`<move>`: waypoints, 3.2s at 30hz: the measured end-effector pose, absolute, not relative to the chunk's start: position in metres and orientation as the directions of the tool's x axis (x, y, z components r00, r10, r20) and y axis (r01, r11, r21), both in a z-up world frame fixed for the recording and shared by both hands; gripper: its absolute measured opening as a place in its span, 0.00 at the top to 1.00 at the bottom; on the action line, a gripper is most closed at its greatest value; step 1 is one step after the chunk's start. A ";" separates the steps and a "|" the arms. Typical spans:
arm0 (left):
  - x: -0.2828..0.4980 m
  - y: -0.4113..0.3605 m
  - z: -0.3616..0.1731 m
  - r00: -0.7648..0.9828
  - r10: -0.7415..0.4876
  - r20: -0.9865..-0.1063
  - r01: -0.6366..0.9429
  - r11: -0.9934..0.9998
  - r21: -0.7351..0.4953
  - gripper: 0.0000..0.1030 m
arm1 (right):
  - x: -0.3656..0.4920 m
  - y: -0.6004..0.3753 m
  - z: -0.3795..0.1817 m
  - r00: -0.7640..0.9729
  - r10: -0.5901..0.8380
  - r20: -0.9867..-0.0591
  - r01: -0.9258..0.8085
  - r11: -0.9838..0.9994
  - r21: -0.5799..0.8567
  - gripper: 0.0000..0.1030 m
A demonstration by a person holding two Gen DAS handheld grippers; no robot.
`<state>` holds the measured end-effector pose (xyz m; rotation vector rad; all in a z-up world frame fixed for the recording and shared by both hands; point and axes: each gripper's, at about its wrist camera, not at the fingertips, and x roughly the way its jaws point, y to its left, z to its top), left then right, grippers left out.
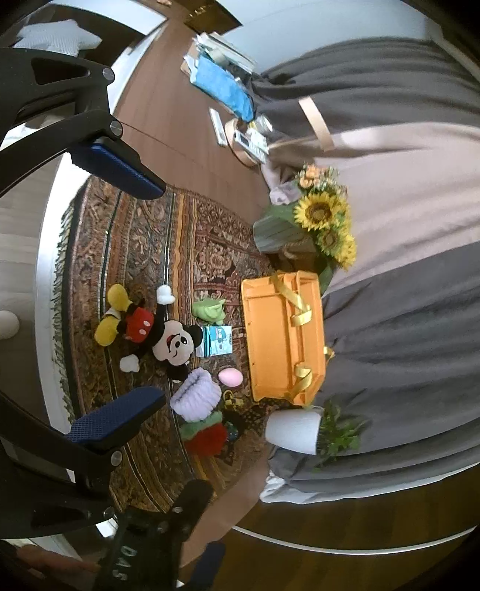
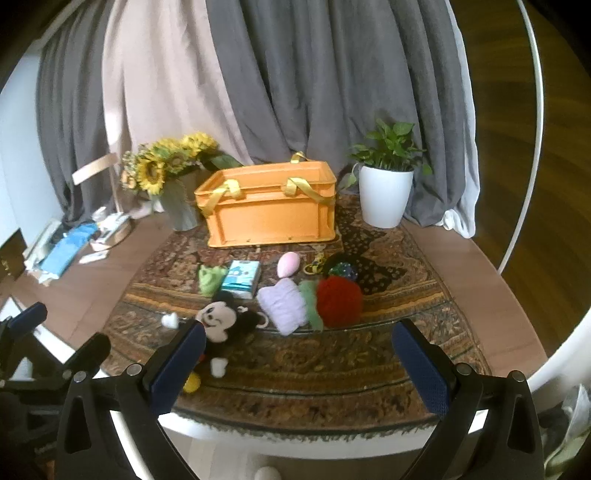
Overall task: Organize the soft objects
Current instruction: 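Grasp the Mickey plush with the left gripper while the right gripper grasps the red pompom, then lift Mickey with the left gripper while the right gripper carries the pompom toward the crate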
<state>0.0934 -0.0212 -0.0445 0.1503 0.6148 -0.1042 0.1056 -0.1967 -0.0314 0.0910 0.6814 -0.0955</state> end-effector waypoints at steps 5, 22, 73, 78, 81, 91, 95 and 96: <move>0.127 -0.028 -0.062 0.786 -0.083 -0.613 0.203 0.971 0.129 0.00 | 0.134 -0.201 -0.044 0.752 -0.090 -0.654 0.155 0.987 0.043 0.01; 0.214 -0.064 -0.118 0.657 -0.202 -0.726 0.392 0.914 0.101 0.04 | 0.196 -0.236 -0.095 0.682 -0.164 -0.712 0.288 0.956 0.056 0.01; 0.275 -0.078 -0.171 0.582 -0.132 -0.802 0.233 0.973 0.009 0.44 | 0.268 -0.256 -0.134 0.641 0.018 -0.767 0.135 0.981 0.136 0.57; 0.275 -0.080 -0.145 0.623 -0.165 -0.764 0.254 0.967 -0.001 0.43 | 0.266 -0.255 -0.111 0.679 0.021 -0.734 0.125 0.982 0.143 0.57; 0.277 -0.080 -0.130 0.650 -0.188 -0.736 0.272 0.962 -0.006 0.43 | 0.268 -0.254 -0.097 0.704 0.019 -0.710 0.118 0.983 0.143 0.57; 0.291 -0.078 -0.079 0.733 -0.222 -0.643 0.279 0.960 -0.013 0.43 | 0.278 -0.241 -0.052 0.779 0.051 -0.625 0.056 0.987 0.150 0.57; 0.296 -0.077 -0.059 0.766 -0.219 -0.605 0.274 0.962 -0.001 0.43 | 0.284 -0.237 -0.036 0.806 0.060 -0.588 0.033 0.989 0.147 0.57; 0.297 -0.077 -0.055 0.773 -0.215 -0.597 0.271 0.962 0.005 0.43 | 0.286 -0.236 -0.034 0.810 0.063 -0.583 0.029 0.989 0.147 0.57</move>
